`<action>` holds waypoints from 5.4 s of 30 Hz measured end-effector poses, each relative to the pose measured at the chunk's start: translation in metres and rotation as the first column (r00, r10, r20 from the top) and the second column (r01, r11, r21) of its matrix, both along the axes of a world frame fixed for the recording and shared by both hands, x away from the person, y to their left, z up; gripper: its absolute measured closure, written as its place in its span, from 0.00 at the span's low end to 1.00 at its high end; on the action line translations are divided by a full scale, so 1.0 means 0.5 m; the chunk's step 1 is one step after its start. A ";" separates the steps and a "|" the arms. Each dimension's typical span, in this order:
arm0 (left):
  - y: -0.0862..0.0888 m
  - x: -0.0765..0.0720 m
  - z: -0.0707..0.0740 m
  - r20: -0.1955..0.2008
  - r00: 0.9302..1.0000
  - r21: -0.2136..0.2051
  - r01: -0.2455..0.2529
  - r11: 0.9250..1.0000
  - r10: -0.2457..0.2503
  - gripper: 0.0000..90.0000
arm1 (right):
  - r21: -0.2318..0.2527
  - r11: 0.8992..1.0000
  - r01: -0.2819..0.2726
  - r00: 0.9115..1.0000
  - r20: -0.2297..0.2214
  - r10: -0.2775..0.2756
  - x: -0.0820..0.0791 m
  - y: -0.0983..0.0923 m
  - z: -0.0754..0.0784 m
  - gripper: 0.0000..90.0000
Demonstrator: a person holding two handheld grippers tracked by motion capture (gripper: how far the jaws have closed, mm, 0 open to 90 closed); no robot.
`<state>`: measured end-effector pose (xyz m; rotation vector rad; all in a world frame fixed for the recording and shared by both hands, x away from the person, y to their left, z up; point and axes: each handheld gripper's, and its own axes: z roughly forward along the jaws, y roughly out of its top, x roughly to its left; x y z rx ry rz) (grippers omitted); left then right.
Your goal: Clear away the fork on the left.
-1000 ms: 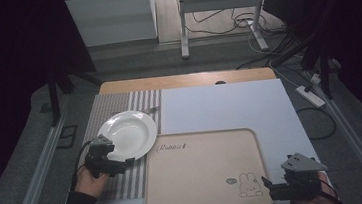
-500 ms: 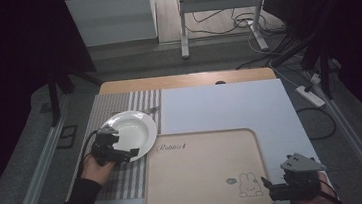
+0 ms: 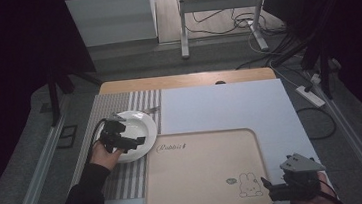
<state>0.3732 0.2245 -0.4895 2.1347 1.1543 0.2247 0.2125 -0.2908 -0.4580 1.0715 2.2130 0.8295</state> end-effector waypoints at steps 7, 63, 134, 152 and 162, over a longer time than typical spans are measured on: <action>-0.004 0.026 -0.003 -0.002 1.000 0.013 -0.002 1.000 0.002 0.00 | -0.002 1.000 -0.002 1.000 -0.001 0.002 0.000 0.001 0.000 0.00; -0.089 0.234 -0.013 -0.086 0.988 0.102 0.133 0.986 -0.125 0.99 | -0.024 0.999 -0.032 0.999 -0.006 0.032 -0.001 0.005 -0.003 0.00; 0.026 0.356 -0.055 -0.161 0.986 0.272 0.075 0.959 -0.032 0.56 | -0.065 0.993 -0.097 0.995 -0.007 0.096 -0.008 0.014 -0.006 0.00; 0.010 0.342 -0.056 -0.132 0.976 0.245 0.201 0.949 -0.173 0.96 | -0.069 0.992 -0.104 0.995 -0.009 0.103 -0.008 0.015 -0.007 0.00; -0.029 0.343 -0.051 -0.117 0.975 0.213 0.213 0.954 -0.191 0.96 | -0.066 0.992 -0.104 0.995 -0.012 0.104 -0.007 0.015 -0.006 0.00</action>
